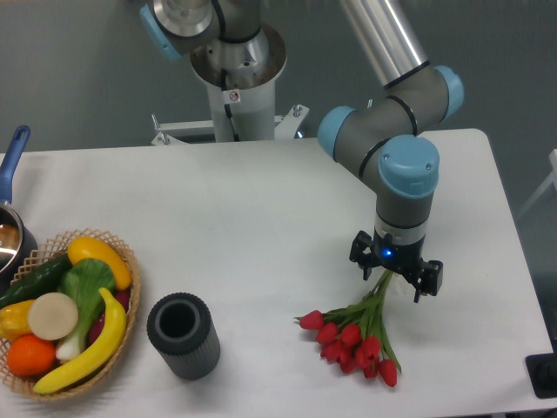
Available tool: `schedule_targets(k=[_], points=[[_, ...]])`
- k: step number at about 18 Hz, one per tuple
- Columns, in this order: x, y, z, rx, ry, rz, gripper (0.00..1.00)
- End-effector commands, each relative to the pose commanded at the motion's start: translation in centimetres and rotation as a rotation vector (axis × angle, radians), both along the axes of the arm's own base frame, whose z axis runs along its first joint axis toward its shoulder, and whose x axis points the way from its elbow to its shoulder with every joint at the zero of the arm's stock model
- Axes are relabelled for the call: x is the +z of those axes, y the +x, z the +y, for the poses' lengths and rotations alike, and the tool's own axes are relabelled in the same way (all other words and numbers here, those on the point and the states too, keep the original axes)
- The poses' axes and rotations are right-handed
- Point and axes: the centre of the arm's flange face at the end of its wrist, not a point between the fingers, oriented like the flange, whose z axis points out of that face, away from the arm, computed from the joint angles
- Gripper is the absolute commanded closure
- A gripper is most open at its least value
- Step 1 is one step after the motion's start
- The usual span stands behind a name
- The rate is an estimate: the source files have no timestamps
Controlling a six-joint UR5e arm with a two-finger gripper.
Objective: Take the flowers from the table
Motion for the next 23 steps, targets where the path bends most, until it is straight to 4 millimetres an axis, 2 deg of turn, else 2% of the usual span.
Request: schedule_targets(k=[7,15,23], points=[[-0.3,0.1,0.1,-0.002,0.013,0.017,0.0],[-2.7,0.7,-0.1,-0.005,0.005,0.004,0.0],[-4.4,1.1,0.7,-0.013,-0.001,-0.019,0.0]])
